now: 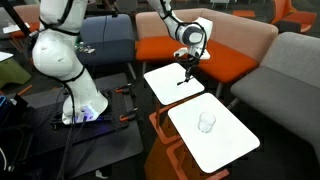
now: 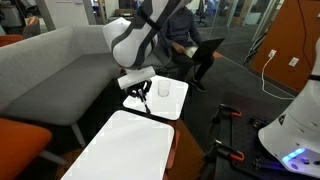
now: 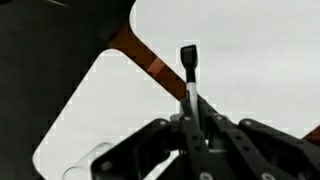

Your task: Take the pen out of the cup and put it on the table on the left

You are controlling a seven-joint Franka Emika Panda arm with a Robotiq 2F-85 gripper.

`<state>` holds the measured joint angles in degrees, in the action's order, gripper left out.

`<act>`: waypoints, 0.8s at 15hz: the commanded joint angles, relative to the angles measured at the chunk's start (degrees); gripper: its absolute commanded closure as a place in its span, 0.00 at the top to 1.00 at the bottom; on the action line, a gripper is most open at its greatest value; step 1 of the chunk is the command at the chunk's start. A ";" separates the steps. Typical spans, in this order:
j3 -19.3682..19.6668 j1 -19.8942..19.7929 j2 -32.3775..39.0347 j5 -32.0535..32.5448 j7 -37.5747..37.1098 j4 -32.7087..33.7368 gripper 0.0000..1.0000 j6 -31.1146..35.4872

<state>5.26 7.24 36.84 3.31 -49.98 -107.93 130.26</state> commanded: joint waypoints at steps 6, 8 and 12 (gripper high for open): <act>-4.59 3.47 15.18 -5.92 5.40 11.40 0.03 -5.25; -5.48 3.38 18.23 -7.89 7.47 14.00 0.03 -5.64; -5.82 2.56 21.34 -11.77 10.23 19.46 0.37 -9.11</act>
<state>-0.01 10.88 56.17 -5.14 -42.75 -93.07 125.43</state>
